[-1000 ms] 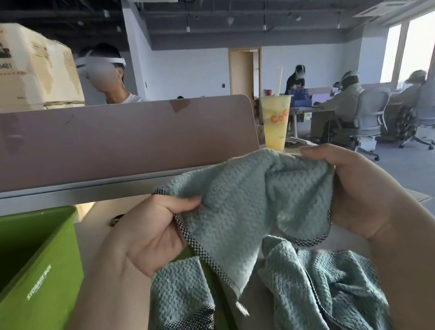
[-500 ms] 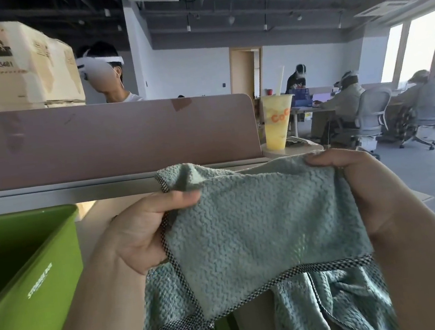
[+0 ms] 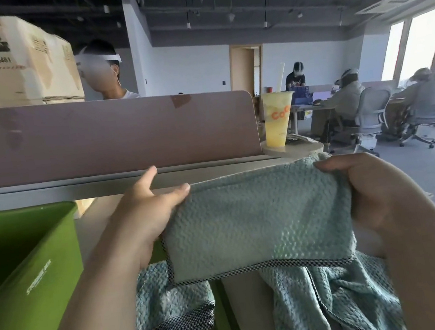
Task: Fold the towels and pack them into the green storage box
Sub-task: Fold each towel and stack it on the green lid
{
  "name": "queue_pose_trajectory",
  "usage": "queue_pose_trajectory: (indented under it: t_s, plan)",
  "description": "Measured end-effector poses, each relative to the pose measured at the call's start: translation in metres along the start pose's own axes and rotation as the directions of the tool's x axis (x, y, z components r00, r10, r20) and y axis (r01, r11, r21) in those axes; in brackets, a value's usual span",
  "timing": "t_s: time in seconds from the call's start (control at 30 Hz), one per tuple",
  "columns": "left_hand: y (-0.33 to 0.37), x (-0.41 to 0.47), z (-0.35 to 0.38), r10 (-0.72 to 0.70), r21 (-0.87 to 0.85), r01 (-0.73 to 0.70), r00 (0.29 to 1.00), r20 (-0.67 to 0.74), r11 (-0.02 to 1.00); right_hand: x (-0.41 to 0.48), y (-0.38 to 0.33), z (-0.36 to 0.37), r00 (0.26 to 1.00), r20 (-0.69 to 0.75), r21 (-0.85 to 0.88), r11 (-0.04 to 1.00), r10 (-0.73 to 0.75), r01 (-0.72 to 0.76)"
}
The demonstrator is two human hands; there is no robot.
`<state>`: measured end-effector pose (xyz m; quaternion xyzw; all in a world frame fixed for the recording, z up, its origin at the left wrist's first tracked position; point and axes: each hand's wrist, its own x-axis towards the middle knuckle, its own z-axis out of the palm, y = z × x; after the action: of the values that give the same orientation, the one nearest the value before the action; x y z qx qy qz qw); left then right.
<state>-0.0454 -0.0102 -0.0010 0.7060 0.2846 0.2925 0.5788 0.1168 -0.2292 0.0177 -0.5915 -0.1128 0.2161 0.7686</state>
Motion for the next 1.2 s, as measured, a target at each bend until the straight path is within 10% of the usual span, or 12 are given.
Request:
queue_pose_trajectory:
  t_s: [0.27, 1.2]
  plan:
    - [0.0, 0.001, -0.001, 0.254, 0.013, -0.256, 0.952, -0.17, 0.967, -0.002, 0.0, -0.004, 0.991, -0.03, -0.082, 0.989, -0.13, 0.127]
    - [-0.015, 0.018, -0.021, 0.377, 0.158, -0.342, 0.854, -0.358, 0.926, -0.002, 0.006, -0.017, 0.944, 0.024, -0.526, 0.799, -0.328, 0.291]
